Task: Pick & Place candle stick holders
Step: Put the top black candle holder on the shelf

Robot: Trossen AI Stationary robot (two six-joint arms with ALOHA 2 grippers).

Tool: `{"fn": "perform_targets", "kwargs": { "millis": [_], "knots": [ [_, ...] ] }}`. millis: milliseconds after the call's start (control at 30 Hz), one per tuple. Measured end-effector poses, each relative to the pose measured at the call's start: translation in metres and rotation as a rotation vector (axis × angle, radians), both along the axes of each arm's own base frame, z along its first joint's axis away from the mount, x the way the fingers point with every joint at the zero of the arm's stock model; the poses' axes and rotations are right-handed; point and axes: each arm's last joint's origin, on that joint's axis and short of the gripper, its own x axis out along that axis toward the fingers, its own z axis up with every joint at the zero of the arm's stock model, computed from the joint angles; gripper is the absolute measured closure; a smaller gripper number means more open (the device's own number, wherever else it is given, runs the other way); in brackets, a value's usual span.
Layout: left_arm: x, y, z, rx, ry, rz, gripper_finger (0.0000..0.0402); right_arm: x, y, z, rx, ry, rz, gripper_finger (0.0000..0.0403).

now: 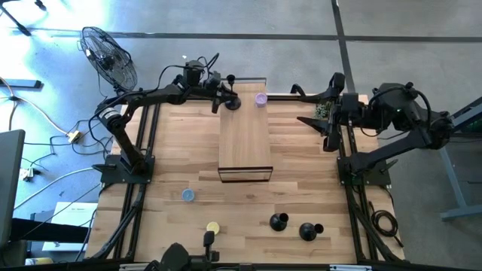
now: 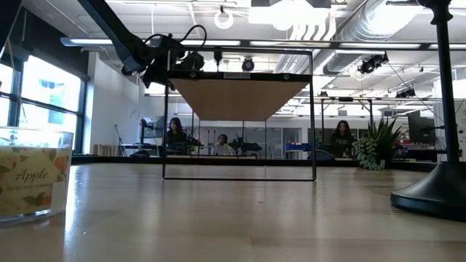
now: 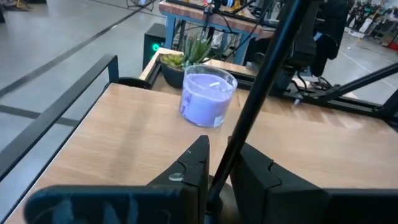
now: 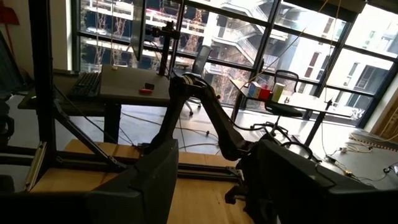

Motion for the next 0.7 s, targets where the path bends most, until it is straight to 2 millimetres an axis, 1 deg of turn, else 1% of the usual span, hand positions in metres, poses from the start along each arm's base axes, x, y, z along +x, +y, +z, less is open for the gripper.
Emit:
{"fn": "perform_targets", "kwargs": {
  "millis": [333,433,567,700],
  "knots": [
    [0.0008,0.0007,0.0061,-0.019,-0.041,0.004,0.0343,0.0000,0.0003,-0.0007,-0.001,0.007,0.012,0.0188],
    [0.0007,0.0005,0.0062,-0.031,-0.040,0.006,0.0333,0.0000,0.0004,-0.0012,-0.002,0.012,0.014,0.0188],
    [0.0006,0.0007,0.0059,-0.047,-0.037,0.011,0.0298,0.0000,0.0004,-0.0025,-0.003,0.026,0.013,0.0188],
    [0.0006,0.0013,0.0061,-0.067,-0.036,0.036,0.0245,0.0000,0.0004,-0.0029,-0.009,0.031,0.013,0.0188]
  ]
}}
